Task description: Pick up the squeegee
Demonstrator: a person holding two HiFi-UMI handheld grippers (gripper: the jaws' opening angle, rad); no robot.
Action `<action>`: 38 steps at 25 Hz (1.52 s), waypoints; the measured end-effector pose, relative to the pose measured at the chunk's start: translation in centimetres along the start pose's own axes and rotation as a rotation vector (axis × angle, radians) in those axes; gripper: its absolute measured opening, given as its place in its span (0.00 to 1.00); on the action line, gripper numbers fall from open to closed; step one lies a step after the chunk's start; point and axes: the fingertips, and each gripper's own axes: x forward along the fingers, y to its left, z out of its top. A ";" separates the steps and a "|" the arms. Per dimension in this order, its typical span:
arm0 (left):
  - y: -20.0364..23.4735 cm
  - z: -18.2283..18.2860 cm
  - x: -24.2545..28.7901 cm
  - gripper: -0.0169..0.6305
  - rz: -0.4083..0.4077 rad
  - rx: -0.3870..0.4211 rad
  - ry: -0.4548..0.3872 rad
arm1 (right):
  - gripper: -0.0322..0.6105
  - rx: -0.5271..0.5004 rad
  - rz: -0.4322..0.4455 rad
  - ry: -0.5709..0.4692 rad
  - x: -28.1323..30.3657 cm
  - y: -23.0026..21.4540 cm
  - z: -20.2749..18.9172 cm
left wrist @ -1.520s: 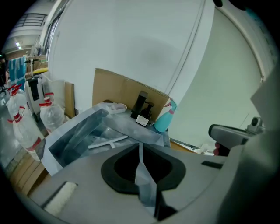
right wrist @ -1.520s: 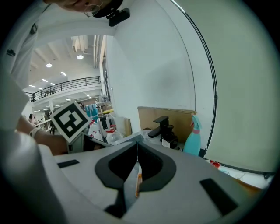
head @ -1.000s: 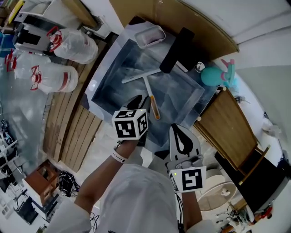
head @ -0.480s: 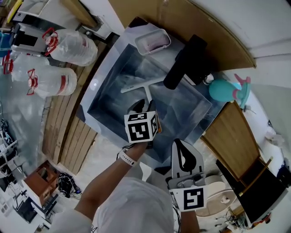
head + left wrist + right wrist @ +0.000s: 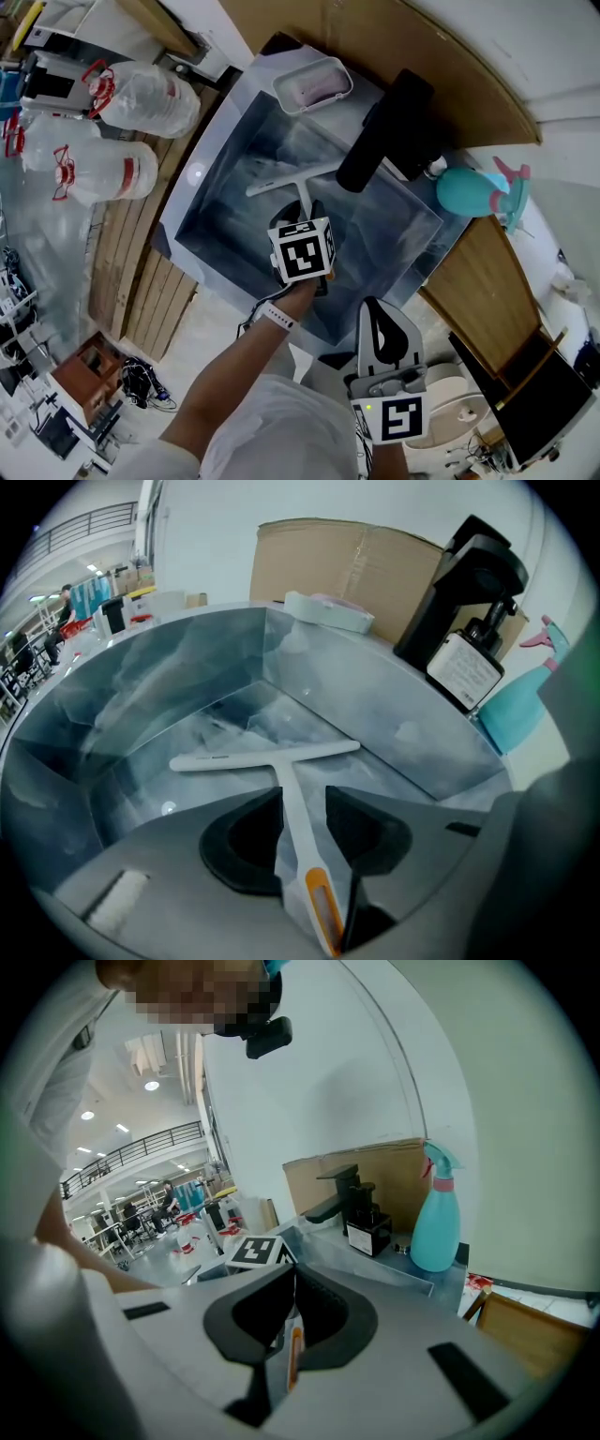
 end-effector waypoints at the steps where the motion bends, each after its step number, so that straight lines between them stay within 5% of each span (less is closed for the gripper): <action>1: 0.1 0.0 0.3 0.24 0.009 0.002 0.002 | 0.06 0.002 -0.002 0.003 0.1 -0.1 -0.2; 12: 0.9 -0.7 2.0 0.17 0.081 0.029 0.002 | 0.06 -0.028 -0.042 0.070 1.8 -1.0 -2.0; 26: 1.7 -0.4 1.9 0.14 0.070 -0.066 -0.019 | 0.06 -0.034 -0.049 0.063 1.7 -0.8 -2.0; 38: 2.0 2.6 -4.1 0.14 0.066 -0.026 -0.173 | 0.06 -0.060 -0.048 0.025 -1.0 0.4 -0.4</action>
